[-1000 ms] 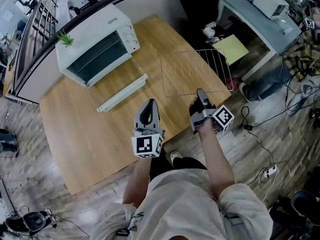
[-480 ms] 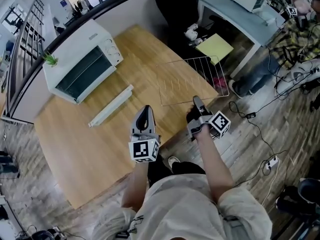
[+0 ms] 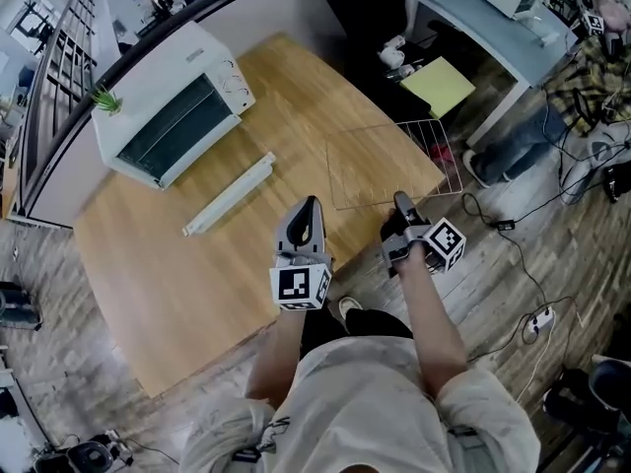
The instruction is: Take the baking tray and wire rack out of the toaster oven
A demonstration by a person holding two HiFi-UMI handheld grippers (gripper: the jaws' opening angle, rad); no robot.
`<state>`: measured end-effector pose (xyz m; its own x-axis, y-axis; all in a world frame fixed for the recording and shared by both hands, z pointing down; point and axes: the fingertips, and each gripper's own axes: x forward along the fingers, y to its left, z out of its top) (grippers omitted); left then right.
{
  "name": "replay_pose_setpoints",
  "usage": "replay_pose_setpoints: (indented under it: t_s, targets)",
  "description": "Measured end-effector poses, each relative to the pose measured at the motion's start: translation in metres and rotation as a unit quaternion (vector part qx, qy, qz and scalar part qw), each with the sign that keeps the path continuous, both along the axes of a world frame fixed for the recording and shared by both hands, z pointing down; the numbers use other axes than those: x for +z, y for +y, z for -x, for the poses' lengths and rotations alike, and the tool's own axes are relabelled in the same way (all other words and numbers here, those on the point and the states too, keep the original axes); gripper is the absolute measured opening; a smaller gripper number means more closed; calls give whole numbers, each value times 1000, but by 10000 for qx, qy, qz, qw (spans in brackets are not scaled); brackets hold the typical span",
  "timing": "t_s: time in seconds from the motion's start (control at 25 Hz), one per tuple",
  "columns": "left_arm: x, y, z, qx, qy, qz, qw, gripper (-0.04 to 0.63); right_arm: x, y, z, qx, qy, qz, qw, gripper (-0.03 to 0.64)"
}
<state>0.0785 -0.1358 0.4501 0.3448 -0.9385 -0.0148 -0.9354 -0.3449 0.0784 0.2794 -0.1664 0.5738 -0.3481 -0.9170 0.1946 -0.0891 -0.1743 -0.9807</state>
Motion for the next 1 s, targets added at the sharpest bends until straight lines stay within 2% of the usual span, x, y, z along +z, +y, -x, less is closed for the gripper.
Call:
replay_pose_setpoints:
  t_s: [0.48,0.68,0.84,1.0]
  targets:
    - [8,-4,1,14,-34,151,9999,15,51,19,1,88,-344,976,9946,34]
    - [11,-4,-4,58,-31,186,9998,15,64,28,-6,173,-14,1396,9901,34]
    - [15,-3,-5,92,-29,246,9997,15,67,35,-5,124,317,1553,9873,37]
    - [18,-1,-7,122,-3,291,9995,15,75,47,-6,139,434,1646,9853,43]
